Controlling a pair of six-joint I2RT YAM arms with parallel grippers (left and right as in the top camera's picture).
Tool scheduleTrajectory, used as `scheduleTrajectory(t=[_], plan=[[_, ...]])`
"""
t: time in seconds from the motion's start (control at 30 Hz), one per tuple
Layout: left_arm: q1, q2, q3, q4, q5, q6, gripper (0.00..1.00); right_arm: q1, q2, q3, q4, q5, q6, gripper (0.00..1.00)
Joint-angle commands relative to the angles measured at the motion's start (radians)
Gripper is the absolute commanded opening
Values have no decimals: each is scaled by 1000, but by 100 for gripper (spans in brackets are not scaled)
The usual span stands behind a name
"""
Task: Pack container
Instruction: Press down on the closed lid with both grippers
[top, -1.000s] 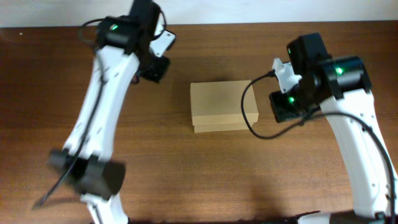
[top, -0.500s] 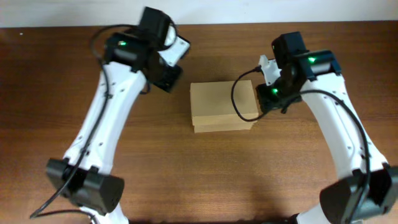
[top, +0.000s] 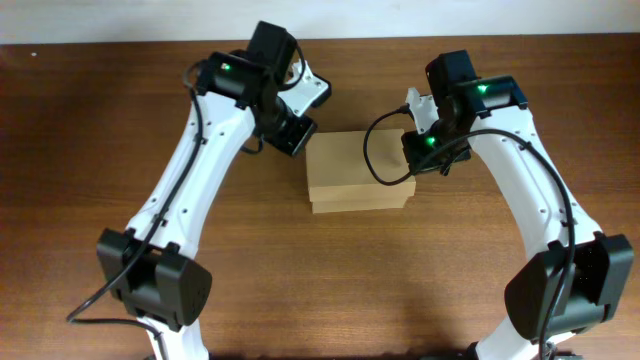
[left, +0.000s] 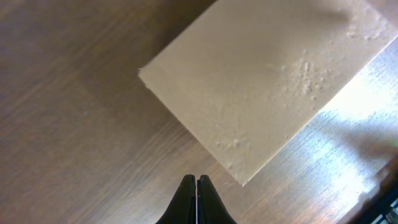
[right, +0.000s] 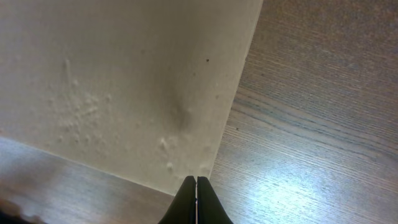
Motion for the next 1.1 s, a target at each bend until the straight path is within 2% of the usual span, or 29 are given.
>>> scheduleTrajectory(t=[0.0, 0.3, 1.07], plan=[[-10, 13, -30, -3, 35, 11, 2, 0, 10, -2, 3, -13, -11, 4], [-16, 13, -154, 27, 58, 4, 2, 0, 11, -2, 16, -12, -14, 4], [-64, 14, -244, 72, 78, -7, 2, 46, 30, -8, 18, -13, -25, 3]])
